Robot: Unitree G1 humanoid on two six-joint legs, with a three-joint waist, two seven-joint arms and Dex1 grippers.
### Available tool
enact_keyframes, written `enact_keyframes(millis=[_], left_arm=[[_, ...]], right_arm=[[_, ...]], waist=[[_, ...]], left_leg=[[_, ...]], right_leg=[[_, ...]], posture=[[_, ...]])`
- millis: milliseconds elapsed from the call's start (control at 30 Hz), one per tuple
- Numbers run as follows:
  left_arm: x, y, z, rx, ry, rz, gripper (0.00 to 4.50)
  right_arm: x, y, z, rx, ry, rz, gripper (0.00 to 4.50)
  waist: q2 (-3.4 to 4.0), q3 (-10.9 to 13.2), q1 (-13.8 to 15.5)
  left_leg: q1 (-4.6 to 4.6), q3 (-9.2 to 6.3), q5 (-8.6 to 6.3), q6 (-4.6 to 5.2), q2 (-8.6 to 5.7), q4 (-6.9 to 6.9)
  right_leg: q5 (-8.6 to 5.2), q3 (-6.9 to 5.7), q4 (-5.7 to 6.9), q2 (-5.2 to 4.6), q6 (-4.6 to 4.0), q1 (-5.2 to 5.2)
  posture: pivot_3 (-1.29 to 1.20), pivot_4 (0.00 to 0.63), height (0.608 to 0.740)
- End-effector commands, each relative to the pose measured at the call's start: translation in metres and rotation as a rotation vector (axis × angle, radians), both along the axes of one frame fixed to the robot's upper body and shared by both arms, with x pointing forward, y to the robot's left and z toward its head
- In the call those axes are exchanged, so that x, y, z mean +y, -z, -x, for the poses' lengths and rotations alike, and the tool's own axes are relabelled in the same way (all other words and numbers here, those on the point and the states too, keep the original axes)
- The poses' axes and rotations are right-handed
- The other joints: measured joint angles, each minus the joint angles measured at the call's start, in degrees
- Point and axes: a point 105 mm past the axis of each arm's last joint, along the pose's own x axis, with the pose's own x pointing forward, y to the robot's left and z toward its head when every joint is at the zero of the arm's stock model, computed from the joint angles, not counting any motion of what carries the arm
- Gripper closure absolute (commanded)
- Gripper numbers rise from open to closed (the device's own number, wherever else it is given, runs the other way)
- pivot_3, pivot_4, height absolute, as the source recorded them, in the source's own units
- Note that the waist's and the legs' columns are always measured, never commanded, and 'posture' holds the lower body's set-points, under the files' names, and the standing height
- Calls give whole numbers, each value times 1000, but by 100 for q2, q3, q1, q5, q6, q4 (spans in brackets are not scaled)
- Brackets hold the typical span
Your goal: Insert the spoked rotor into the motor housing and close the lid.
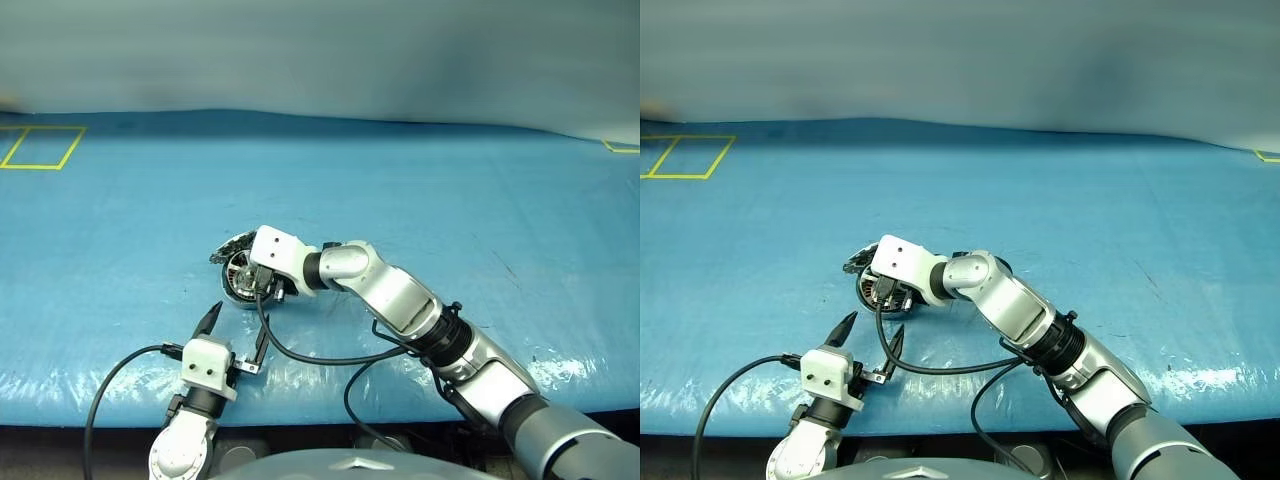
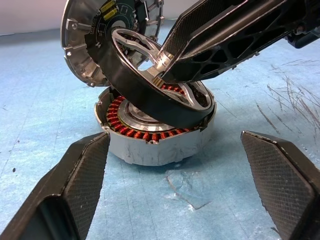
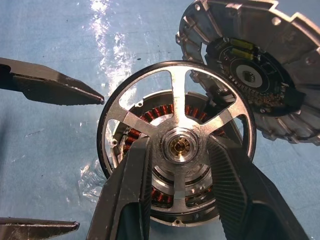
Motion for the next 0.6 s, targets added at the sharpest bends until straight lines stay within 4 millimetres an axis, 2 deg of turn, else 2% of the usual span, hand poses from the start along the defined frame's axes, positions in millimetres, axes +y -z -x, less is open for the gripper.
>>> enact_keyframes(millis=[33, 300, 333, 433, 533, 600], left_arm=[[-3, -13, -1, -61, 7, 10, 0], [-5, -13, 0, -58, 13, 11, 0], [-5, -12, 0, -57, 14, 10, 0], [-5, -12, -1, -58, 16, 9, 0], [-5, -13, -1, -60, 16, 9, 0], [-4, -13, -1, -62, 12, 6, 0]], right_arm=[[0, -7, 0, -39, -7, 10, 2815], [-1, -9, -4, -58, 22, 12, 245], [-1, -10, -4, -60, 24, 11, 48], [-1, -14, -3, -52, 30, -11, 48], [-2, -19, -2, -38, 40, -41, 721], [-1, -22, 1, -19, 44, -71, 1341]], waist=[[0, 0, 0], [0, 0, -15], [0, 0, -16], [0, 0, -16], [0, 0, -13], [0, 0, -14]], left_leg=[[0, 0, 0, 0, 0, 0], [0, 0, 0, 0, 0, -1], [0, 0, 0, 0, 0, -1], [0, 0, 0, 0, 0, -1], [0, 0, 0, 0, 0, 0], [0, 0, 0, 0, 0, 0]], right_leg=[[0, 0, 0, 0, 0, 0], [0, 0, 5, 1, 1, -4], [0, 0, 5, 1, 1, -4], [1, 0, 6, 1, 2, -4], [1, 0, 6, 1, 1, -4], [1, 0, 7, 1, 1, -4]], posture=[[0, 150, 740], [0, 150, 740], [0, 150, 740], [0, 150, 740], [0, 150, 740], [0, 150, 740]])
